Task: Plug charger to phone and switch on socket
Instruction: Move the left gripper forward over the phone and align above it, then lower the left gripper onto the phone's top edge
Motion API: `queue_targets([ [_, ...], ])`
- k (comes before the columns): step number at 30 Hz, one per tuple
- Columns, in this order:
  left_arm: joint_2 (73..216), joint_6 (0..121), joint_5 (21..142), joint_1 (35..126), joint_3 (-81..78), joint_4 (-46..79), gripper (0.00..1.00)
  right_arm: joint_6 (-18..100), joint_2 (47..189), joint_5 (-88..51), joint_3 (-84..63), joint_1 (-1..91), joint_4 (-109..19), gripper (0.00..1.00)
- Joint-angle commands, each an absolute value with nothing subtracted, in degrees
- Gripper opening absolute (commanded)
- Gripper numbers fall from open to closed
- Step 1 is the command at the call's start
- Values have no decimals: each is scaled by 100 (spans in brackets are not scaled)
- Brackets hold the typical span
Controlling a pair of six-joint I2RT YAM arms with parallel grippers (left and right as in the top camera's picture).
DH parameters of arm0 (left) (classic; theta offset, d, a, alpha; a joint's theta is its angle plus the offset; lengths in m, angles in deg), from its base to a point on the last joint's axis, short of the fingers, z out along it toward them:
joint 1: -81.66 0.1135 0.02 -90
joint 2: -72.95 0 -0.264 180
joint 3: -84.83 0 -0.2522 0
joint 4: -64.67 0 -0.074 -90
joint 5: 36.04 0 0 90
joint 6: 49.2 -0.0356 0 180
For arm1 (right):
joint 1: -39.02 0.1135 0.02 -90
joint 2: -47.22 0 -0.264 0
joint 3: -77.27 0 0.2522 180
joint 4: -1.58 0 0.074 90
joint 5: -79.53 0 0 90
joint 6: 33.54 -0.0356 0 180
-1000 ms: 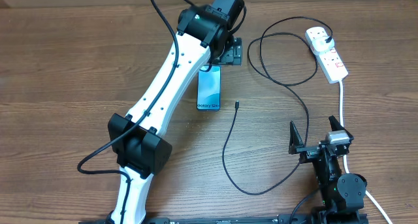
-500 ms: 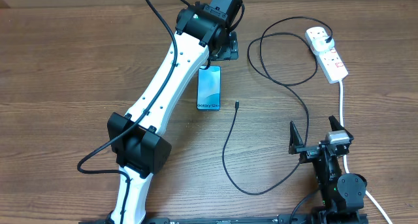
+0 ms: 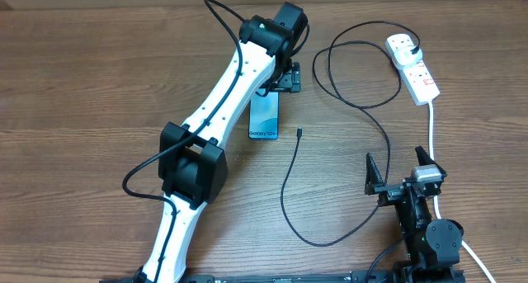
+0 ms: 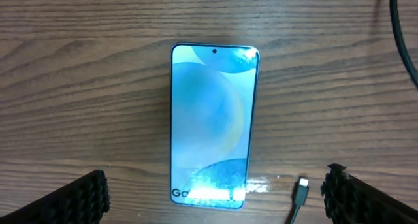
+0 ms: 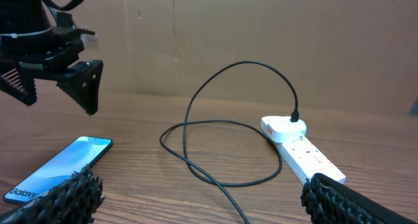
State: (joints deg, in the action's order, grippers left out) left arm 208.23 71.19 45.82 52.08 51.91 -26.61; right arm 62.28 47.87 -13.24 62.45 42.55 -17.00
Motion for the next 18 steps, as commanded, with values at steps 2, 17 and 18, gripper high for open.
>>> queue_targets([
  [2,20968,6903,4962,5359,5169,-2727,100,6232,4745,-1356,6306,4308,-1680,100],
  [17,21545,6297,5209,5396,5169,-2797,100,6232,4745,-1356,6306,4308,-1680,100],
  [18,21547,6304,5211,5400,5169,-2792,100,6232,4745,-1356,6306,4308,-1678,100],
])
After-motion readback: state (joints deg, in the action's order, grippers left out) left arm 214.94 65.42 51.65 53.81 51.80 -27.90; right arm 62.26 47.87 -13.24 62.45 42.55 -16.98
